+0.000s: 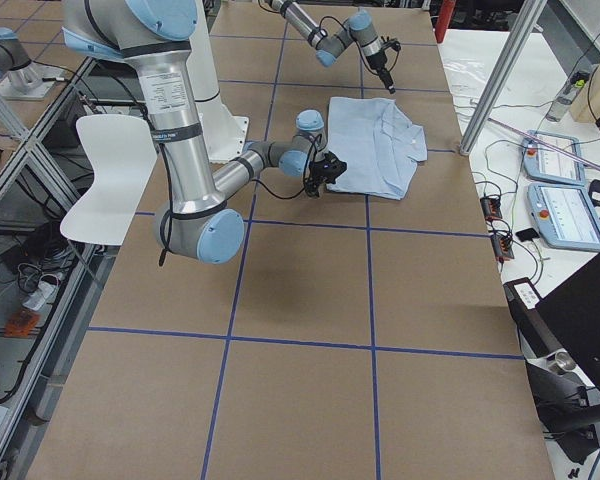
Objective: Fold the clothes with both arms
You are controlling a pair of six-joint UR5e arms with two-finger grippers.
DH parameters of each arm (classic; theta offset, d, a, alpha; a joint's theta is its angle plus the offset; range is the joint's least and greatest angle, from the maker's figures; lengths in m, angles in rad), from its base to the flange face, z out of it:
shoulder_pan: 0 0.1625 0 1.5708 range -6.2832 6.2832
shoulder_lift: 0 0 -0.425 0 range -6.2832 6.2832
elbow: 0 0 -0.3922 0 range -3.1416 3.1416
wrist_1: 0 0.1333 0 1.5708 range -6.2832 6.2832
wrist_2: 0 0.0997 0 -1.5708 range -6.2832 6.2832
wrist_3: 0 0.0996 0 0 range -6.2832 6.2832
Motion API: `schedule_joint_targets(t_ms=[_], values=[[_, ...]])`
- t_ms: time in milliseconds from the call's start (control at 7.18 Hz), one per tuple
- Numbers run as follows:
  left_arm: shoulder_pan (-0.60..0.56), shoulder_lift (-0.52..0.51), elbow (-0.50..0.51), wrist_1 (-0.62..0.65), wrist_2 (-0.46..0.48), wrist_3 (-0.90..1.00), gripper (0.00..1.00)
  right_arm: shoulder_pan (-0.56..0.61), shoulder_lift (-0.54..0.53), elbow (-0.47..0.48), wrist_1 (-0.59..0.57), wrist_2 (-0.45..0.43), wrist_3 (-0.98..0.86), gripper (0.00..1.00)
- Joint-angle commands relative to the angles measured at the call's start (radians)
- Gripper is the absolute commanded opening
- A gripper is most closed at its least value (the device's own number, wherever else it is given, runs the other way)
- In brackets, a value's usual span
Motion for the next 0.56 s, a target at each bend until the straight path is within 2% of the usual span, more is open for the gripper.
schedule_joint_targets(t_ms=[0, 418], values=[[0.000, 0.019, 0.001, -0.027, 0.000, 0.000, 0.70, 0.001, 0.002, 0.004, 0.001, 0.006, -0.007, 0.00], [0.000, 0.022, 0.001, -0.042, 0.002, -0.001, 0.70, 0.021, 0.005, 0.027, -0.001, 0.020, -0.008, 0.00]])
